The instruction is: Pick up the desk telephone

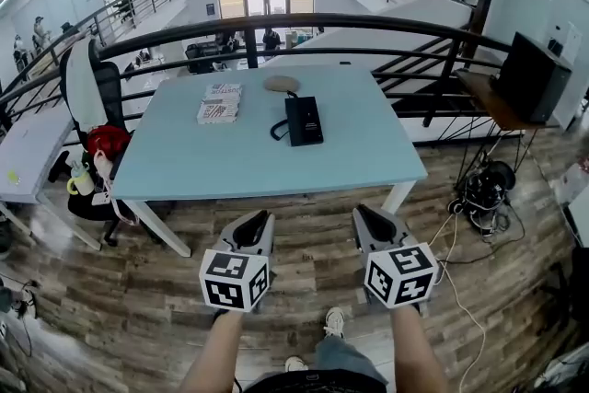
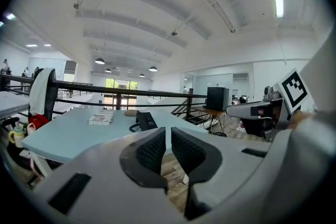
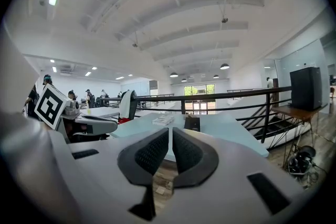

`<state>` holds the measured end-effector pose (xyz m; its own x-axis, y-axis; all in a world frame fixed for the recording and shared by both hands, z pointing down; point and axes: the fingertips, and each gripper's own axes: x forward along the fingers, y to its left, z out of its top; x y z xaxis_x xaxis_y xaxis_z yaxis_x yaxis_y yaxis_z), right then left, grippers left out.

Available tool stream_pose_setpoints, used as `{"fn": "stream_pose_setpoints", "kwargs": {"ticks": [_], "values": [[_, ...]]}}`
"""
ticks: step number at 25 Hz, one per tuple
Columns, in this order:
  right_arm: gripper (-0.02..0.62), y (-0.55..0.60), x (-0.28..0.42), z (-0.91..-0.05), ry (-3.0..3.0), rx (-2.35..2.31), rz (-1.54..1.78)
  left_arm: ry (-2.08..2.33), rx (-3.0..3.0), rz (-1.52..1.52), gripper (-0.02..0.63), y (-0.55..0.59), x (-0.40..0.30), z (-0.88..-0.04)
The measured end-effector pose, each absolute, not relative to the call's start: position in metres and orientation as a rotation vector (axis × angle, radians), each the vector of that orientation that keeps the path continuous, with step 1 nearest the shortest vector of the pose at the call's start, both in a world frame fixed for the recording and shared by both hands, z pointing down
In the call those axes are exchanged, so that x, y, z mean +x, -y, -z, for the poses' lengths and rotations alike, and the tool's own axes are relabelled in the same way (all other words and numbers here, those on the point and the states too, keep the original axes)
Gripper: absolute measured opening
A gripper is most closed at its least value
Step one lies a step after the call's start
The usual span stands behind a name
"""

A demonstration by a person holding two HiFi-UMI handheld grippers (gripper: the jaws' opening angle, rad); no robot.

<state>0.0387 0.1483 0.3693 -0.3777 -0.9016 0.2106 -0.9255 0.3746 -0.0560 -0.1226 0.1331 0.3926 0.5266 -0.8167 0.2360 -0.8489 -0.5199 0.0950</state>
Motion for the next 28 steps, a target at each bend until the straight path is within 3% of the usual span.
{"fn": "stream_pose_setpoints", "kwargs": {"ticks": [11,28], "values": [[0.005,-0.061,0.069,-0.386,2.503,1.623,-0.278,1.428,2.552,-0.254,0.028,-0.05,-0.088,-0.403],[0.074,0.084,0.129,-0.401,2.566,1.49,-0.359,1.523,2.431,-0.276,0.105,0.078,-0.037,-0.415]]}}
